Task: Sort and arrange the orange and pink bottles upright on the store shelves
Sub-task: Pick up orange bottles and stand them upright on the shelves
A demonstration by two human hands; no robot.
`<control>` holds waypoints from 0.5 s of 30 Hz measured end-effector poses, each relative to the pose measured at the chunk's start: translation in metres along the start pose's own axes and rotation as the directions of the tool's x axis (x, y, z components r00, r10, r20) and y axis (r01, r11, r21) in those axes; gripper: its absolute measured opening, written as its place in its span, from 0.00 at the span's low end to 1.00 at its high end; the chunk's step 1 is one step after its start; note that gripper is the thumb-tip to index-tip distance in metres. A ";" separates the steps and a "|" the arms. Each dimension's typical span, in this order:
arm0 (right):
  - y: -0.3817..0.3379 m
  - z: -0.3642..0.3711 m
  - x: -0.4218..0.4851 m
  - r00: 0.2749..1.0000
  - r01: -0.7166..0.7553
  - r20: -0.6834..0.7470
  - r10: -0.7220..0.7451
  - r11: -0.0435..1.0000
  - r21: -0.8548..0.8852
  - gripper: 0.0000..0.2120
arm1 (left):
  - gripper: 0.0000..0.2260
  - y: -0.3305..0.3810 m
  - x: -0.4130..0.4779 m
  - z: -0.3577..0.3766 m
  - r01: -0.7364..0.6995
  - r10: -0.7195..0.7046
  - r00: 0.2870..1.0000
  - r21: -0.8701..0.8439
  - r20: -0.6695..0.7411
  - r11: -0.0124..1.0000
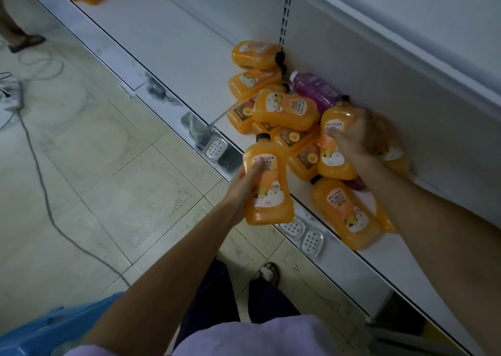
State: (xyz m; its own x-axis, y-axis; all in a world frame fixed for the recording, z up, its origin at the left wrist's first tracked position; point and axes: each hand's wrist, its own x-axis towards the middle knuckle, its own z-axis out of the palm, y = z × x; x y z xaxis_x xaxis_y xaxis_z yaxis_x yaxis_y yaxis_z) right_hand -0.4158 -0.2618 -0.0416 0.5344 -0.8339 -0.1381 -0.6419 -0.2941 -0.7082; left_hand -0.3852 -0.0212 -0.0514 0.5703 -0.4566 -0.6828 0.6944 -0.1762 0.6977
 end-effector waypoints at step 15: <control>-0.161 0.058 -0.091 0.861 0.434 0.245 -0.446 0.895 0.103 0.36 | 0.32 0.079 -0.047 -0.130 -0.247 0.242 0.964 -0.029 -0.111 0.969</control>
State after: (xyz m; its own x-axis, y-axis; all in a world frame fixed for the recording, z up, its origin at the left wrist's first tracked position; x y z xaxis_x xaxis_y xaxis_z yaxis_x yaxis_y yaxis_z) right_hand -0.3296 -0.1114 0.0446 0.8812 -0.4720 0.0270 -0.2857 -0.5772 -0.7650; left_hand -0.3006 0.0999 0.0078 0.7668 -0.3858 -0.5131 0.5443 -0.0329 0.8382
